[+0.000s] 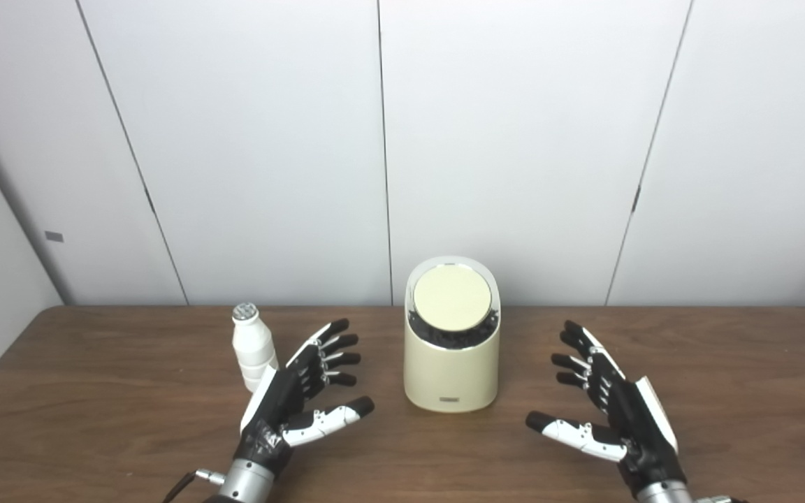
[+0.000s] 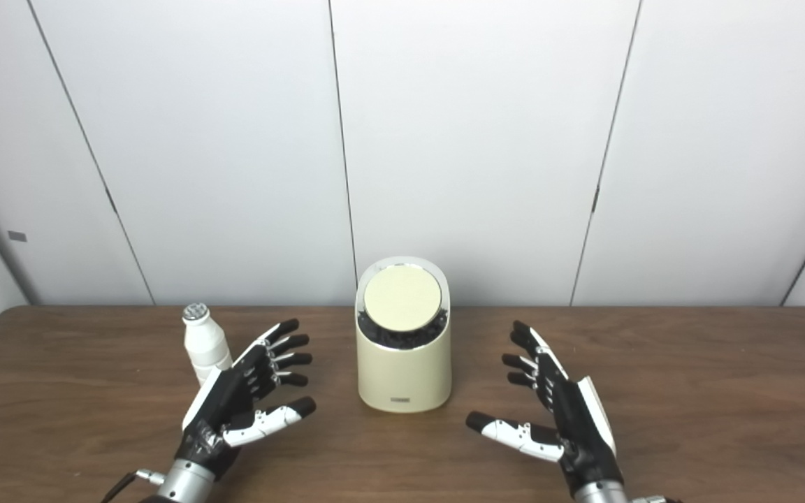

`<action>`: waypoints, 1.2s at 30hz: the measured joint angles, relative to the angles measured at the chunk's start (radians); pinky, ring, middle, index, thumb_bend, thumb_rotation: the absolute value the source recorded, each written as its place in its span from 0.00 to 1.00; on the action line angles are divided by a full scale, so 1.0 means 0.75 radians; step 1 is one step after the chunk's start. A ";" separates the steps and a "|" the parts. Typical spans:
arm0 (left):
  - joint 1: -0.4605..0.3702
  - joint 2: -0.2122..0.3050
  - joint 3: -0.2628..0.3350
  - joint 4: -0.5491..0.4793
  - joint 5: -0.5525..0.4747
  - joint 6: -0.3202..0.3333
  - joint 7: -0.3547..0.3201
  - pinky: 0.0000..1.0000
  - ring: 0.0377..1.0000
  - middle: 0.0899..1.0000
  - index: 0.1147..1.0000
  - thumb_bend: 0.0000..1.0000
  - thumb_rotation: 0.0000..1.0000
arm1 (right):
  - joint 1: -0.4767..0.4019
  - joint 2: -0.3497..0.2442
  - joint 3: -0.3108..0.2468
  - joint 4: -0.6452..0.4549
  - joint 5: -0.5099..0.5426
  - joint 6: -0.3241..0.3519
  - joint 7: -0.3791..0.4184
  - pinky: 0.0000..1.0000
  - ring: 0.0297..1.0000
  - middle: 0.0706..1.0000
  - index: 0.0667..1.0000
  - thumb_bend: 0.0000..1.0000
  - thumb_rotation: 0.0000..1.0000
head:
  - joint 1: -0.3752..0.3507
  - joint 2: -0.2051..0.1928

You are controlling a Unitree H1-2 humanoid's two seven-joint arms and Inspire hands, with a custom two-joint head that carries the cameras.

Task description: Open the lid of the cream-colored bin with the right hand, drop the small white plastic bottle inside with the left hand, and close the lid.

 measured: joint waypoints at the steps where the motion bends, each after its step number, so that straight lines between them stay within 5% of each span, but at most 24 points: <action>1: 0.000 0.000 0.000 0.000 0.000 0.000 0.000 0.68 0.77 0.84 0.90 0.79 0.23 | 0.000 0.000 0.000 0.000 -0.001 0.000 0.000 0.75 0.81 0.89 0.91 0.79 0.29 | -0.002 0.000; 29: 0.000 0.001 -0.001 0.025 -0.010 -0.013 -0.005 0.69 0.79 0.86 0.93 0.78 0.23 | -0.003 0.002 0.004 0.004 -0.008 -0.005 -0.005 0.75 0.81 0.89 0.91 0.79 0.34 | -0.049 -0.024; 36: -0.015 0.005 0.001 0.087 -0.023 -0.043 -0.027 0.67 0.78 0.85 0.92 0.78 0.23 | -0.107 0.005 0.028 -0.025 -0.122 0.046 -0.015 0.74 0.83 0.88 0.90 0.77 0.40 | -0.061 -0.037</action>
